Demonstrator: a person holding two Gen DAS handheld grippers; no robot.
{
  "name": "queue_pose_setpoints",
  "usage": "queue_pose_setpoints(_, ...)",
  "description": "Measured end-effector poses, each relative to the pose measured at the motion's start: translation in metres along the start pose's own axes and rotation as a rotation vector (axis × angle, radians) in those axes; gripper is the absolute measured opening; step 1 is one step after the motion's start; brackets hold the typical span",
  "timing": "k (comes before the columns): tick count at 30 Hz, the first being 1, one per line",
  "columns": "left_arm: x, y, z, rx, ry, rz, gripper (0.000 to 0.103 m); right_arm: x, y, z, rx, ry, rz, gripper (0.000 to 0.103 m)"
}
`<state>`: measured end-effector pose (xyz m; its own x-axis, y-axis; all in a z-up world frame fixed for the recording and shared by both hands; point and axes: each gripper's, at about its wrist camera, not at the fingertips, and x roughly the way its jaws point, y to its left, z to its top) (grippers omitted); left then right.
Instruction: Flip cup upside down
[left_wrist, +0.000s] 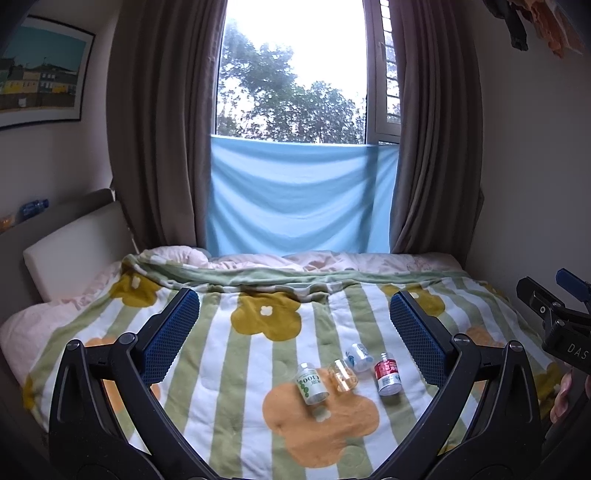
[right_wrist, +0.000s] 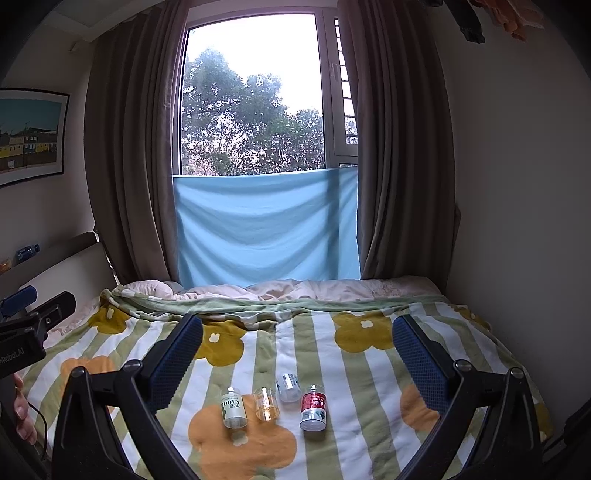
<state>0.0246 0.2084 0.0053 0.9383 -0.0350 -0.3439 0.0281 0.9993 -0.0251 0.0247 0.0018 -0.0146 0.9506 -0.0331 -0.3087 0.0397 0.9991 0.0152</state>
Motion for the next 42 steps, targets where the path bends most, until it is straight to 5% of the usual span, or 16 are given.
queue_pose_setpoints(8, 0.032, 0.009, -0.007, -0.018, 0.091, 0.009, 0.103, 0.034, 0.001, -0.006, -0.016, 0.063, 0.000, 0.102)
queue_pose_setpoints(15, 0.090, 0.023, -0.028, -0.053, 0.271, 0.032, 0.103, 0.096, -0.001, -0.018, -0.054, 0.197, 0.042, 0.102)
queue_pose_setpoints(31, 0.245, 0.050, -0.157, -0.140, 0.680, 0.093, 0.103, 0.357, -0.010, -0.119, -0.102, 0.648, 0.183, 0.102)
queue_pose_setpoints(42, 0.292, 0.042, -0.222, -0.204, 0.841, 0.027, 0.103, 0.495, 0.009, -0.212, -0.201, 0.922, 0.253, 0.094)
